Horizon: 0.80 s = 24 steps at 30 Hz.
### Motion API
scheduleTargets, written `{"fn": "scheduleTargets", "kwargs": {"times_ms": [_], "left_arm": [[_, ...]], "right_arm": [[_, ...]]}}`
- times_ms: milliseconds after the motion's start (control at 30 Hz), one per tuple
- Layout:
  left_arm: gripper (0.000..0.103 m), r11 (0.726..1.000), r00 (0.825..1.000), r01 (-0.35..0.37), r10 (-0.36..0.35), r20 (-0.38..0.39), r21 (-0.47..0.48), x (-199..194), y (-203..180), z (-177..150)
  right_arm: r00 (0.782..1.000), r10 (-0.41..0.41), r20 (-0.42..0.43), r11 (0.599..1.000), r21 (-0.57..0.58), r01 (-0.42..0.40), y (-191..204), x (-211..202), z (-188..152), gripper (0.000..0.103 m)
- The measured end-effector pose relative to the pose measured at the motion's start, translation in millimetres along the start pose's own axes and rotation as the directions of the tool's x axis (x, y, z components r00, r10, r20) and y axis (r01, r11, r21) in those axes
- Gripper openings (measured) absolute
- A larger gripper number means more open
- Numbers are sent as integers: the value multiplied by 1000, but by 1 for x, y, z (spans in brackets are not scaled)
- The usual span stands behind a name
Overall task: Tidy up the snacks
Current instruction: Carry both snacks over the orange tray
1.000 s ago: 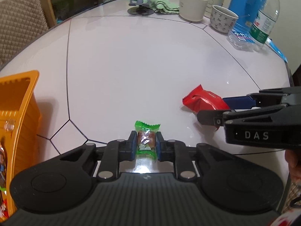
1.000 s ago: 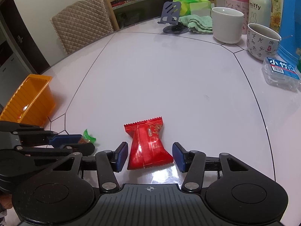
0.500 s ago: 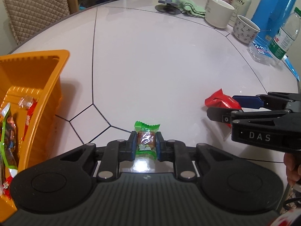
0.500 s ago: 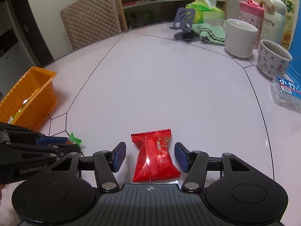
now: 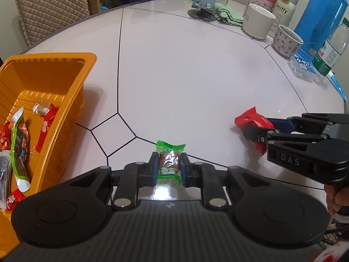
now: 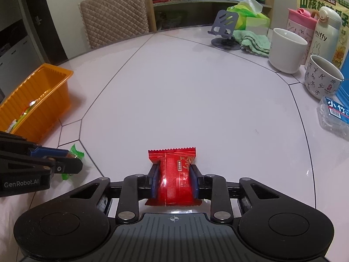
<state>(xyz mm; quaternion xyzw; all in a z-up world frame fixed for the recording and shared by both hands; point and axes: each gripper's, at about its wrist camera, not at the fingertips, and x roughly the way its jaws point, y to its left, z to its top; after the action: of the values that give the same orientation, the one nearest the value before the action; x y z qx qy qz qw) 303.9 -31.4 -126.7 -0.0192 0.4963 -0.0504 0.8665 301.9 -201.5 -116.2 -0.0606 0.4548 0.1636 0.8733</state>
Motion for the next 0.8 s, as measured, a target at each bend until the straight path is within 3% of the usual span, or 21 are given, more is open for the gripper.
{"fn": "scheduleTargets", "kwargs": {"times_ms": [400,800], "left_arm": [[17,1000,999,5,-4,33,-21,-24,-1,-12],[17,998,995,23,-17,93,-58,-75,5,-35]], "right_arm": [[999,28,39,1000,-13,-28,13,-26,-4,29],[992,97,78,995,2,-98,37,-72,-11,29]]}}
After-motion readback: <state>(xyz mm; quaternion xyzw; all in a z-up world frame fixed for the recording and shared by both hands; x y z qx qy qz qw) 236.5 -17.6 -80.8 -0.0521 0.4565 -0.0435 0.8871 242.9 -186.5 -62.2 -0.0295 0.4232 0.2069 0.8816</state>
